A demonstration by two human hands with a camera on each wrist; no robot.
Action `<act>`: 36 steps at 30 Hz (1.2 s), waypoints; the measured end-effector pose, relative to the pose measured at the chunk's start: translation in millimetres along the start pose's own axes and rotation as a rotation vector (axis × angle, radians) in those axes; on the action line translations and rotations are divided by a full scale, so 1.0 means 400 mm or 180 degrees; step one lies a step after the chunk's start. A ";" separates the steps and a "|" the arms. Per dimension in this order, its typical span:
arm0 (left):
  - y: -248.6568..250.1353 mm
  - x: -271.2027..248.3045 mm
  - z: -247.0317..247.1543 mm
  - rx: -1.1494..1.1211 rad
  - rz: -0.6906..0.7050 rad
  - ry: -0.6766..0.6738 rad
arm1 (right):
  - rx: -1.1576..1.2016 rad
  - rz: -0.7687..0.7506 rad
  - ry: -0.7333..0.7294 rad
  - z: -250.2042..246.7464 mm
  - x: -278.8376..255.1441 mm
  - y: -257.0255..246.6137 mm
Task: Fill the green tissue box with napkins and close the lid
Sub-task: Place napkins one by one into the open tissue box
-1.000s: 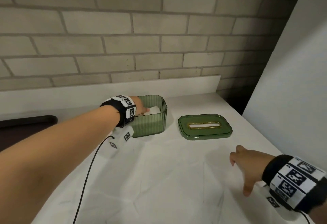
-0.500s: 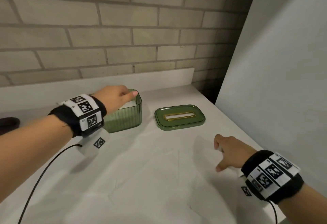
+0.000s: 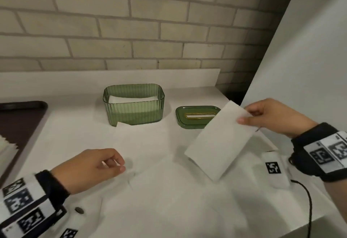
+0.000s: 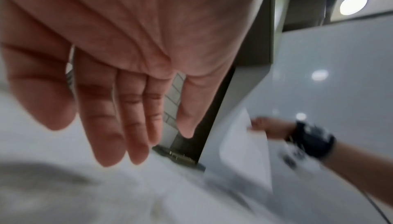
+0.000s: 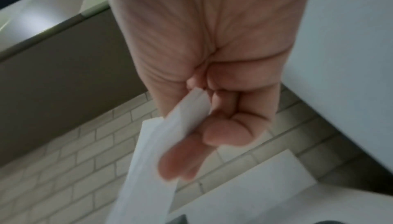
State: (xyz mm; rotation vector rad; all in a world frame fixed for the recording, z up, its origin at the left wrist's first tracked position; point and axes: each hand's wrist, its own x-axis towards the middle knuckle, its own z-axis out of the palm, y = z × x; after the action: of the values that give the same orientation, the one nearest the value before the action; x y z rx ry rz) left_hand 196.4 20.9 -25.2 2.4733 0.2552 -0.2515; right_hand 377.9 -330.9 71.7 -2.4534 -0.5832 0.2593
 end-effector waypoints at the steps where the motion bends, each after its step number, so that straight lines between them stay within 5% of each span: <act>1: -0.004 -0.003 0.013 0.0121 -0.0019 -0.0054 | 0.0337 0.0010 0.0047 -0.002 0.015 -0.023; 9: 0.038 0.034 0.089 0.0715 -0.0046 -0.0312 | 0.2424 0.0100 0.0277 0.080 0.224 -0.193; 25: 0.054 0.076 0.088 0.0853 0.0015 -0.0835 | 0.3185 0.1080 -0.0084 0.355 0.515 -0.304; 32: 0.076 0.081 0.089 0.1253 0.0088 -0.0940 | 0.2756 0.0866 -0.0286 0.387 0.516 -0.325; 36: 0.075 0.081 0.093 0.1281 -0.0010 -0.0807 | 0.0355 0.0298 -0.0049 0.389 0.516 -0.318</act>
State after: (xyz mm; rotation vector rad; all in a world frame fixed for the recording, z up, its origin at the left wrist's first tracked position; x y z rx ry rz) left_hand 230.3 -21.4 -44.6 2.7964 0.1072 -0.6693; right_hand 467.9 -63.8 12.2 -2.3754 -0.4485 0.3395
